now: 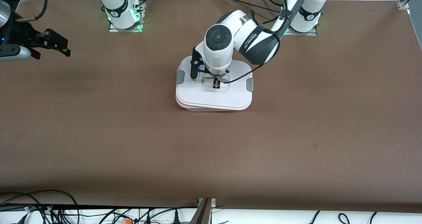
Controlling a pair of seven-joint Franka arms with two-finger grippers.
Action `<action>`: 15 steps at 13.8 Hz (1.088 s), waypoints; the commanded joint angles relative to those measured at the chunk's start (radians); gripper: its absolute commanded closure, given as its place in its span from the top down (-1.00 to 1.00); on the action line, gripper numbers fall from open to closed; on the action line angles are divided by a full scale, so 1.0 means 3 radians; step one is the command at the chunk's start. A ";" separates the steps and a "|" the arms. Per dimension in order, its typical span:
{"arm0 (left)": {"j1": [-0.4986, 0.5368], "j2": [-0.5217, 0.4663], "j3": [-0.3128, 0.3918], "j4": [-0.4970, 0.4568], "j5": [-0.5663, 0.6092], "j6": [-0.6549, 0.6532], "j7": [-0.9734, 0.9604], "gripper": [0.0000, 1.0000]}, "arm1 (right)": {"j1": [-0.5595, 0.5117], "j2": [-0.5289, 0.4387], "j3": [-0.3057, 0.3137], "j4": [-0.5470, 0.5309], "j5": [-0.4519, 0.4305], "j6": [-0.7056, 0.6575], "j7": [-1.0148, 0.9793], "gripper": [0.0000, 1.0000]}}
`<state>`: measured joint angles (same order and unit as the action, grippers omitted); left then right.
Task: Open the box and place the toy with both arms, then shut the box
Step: 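Carry the lid over the box and lower it with the left gripper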
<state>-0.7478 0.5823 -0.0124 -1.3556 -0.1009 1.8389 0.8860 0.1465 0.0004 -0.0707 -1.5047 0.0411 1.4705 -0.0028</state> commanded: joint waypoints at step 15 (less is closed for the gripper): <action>-0.0253 0.0304 0.0072 0.0269 0.0060 -0.0009 -0.0714 -1.00 | -0.0033 0.0034 0.0011 0.0066 -0.0121 0.0227 0.0020 1.00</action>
<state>-0.8006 0.6383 0.0036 -1.3218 -0.0853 1.8401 0.7071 0.1443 0.0103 -0.0742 -1.4959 0.0207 1.5563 -0.0024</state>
